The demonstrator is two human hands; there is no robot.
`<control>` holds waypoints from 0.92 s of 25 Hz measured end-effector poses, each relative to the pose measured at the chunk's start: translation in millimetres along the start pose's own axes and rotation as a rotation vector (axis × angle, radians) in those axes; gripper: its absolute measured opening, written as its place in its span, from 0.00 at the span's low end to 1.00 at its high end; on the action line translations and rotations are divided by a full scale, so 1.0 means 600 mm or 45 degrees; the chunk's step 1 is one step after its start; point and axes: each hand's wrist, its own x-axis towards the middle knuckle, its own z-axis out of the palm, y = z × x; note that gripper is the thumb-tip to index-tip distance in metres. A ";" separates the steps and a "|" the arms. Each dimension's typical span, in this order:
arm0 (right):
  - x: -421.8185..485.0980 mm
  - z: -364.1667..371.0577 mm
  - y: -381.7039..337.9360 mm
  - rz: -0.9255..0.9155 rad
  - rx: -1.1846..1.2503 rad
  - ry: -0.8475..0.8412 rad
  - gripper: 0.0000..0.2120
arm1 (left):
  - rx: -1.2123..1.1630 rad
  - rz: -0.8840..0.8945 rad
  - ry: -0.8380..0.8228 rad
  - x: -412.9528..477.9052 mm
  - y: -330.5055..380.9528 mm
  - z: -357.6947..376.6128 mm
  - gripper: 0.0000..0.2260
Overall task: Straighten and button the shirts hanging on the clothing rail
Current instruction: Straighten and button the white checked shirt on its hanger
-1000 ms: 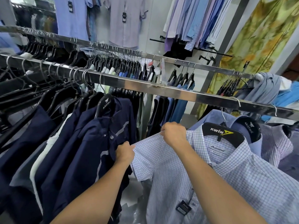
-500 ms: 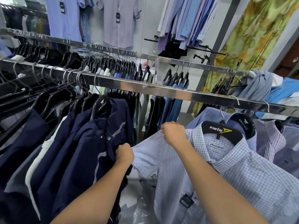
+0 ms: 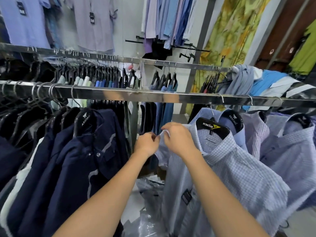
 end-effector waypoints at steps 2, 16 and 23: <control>-0.016 -0.021 0.016 0.050 -0.004 0.059 0.13 | -0.022 0.057 -0.048 0.002 0.023 0.010 0.14; -0.122 -0.112 0.049 0.666 0.212 0.476 0.25 | -0.339 0.460 -0.093 -0.017 0.138 0.021 0.20; -0.123 -0.086 0.023 0.747 0.454 0.148 0.30 | -0.450 0.432 -0.192 -0.030 0.128 -0.002 0.17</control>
